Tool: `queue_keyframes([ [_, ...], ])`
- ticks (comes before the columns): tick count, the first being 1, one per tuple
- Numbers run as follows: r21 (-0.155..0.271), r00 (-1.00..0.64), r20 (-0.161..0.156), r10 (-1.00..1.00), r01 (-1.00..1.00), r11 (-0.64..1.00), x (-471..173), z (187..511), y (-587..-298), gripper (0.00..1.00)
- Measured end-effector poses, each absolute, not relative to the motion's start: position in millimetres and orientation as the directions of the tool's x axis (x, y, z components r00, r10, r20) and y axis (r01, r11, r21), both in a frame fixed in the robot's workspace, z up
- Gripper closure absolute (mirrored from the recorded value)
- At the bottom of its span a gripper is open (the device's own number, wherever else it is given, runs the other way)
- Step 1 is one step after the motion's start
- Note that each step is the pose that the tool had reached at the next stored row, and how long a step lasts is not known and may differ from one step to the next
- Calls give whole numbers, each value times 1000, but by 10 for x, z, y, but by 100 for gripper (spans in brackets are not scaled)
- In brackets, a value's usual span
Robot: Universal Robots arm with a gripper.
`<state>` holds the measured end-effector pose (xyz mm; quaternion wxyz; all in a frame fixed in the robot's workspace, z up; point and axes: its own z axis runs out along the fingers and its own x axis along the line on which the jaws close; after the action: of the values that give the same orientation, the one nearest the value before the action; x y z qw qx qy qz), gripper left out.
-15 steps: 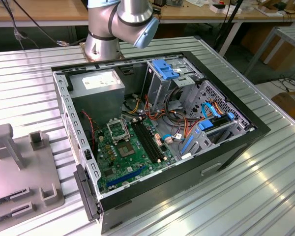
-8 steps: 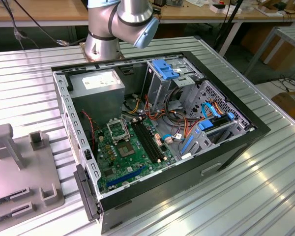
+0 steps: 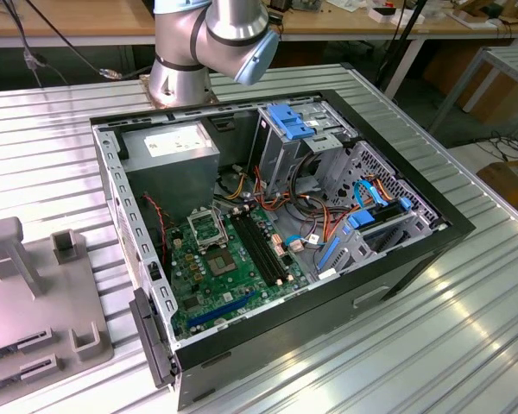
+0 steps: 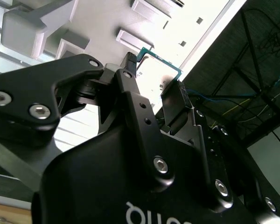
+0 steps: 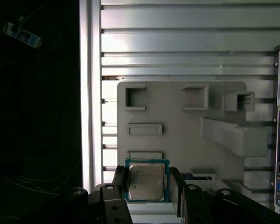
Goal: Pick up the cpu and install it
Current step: 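Pick up the cpu and move it towards the insertion slot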
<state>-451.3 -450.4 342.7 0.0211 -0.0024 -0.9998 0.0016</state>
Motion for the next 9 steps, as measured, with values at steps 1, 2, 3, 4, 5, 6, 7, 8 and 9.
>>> queue_keyframes([
  [1,-3,-999,42,5,5,1000,-4512,3431,-4504,53],
  [2,-3,-999,42,5,5,1000,-4512,3433,-4504,53],
  [3,-3,-999,43,5,5,1000,-4512,3441,-4504,53],
  [4,-3,-999,43,5,5,1000,-4511,3449,-4504,53],
  [5,-3,-999,43,5,5,1000,-4511,3455,-4504,53],
  [6,-3,-999,43,5,5,1000,-4510,3461,-4504,53],
  [7,-3,-999,43,5,5,1000,-4510,3469,-4504,53],
  [8,-3,-999,44,5,5,1000,-4510,3476,-4504,53],
  [9,-3,-999,44,5,5,1000,-4510,3487,-4504,53],
])
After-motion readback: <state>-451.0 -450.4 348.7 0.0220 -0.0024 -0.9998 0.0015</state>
